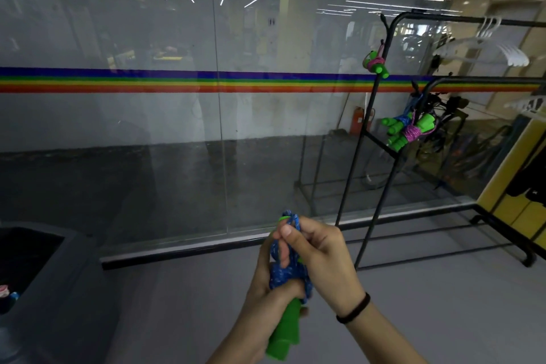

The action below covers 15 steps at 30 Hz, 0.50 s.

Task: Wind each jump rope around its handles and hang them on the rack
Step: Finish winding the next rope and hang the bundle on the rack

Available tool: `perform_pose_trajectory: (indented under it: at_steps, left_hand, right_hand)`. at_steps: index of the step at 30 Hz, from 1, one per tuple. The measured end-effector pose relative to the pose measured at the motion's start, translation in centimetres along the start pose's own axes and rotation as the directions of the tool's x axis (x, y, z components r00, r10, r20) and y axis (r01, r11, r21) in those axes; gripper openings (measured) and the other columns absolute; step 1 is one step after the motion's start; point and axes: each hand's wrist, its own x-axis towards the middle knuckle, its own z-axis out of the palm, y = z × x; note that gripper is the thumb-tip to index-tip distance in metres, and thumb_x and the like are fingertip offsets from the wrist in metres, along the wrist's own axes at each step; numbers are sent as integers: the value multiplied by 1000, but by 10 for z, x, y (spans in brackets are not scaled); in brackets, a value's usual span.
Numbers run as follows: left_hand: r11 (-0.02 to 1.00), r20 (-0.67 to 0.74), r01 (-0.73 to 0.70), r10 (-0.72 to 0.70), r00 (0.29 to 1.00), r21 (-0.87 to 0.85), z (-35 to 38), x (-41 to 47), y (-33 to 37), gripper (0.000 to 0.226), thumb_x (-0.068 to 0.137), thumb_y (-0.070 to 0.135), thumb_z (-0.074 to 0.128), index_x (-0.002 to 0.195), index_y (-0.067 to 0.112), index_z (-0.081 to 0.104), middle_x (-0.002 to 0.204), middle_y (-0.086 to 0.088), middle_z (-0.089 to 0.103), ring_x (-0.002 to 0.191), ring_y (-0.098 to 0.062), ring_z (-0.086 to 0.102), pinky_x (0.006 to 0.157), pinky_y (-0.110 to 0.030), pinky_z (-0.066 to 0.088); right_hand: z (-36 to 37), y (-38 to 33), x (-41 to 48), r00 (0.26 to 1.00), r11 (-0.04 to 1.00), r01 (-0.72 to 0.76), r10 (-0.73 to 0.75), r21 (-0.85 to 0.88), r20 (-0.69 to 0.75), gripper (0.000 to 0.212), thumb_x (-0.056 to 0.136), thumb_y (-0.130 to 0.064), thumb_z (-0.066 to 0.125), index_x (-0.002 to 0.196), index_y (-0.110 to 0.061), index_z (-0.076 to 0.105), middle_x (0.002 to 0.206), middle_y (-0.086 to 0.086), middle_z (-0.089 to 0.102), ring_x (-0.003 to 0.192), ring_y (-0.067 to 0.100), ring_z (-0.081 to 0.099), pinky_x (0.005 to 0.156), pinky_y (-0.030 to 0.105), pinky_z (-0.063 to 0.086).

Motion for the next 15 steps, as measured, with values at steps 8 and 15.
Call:
perform_pose_trajectory:
  at_steps: [8, 15]
  left_hand:
    - [999, 61, 45, -44, 997, 0, -23, 2, -4, 80, 58, 0, 54, 118, 53, 50, 96, -18, 71, 61, -25, 53, 48, -27, 42]
    - [984, 71, 176, -173, 982, -38, -51, 6, -13, 67, 70, -5, 60, 115, 44, 52, 95, -15, 73, 72, -31, 68, 53, -32, 50]
  right_hand:
    - [-4, 8, 5, 985, 985, -103, 121, 138, -126, 23, 89, -7, 49, 69, -3, 59, 43, -6, 42, 40, 5, 34, 42, 14, 30]
    - [11, 25, 7, 988, 991, -112, 119, 73, -101, 22, 85, -26, 56, 75, -9, 66, 55, 4, 62, 53, 19, 56, 58, 26, 51]
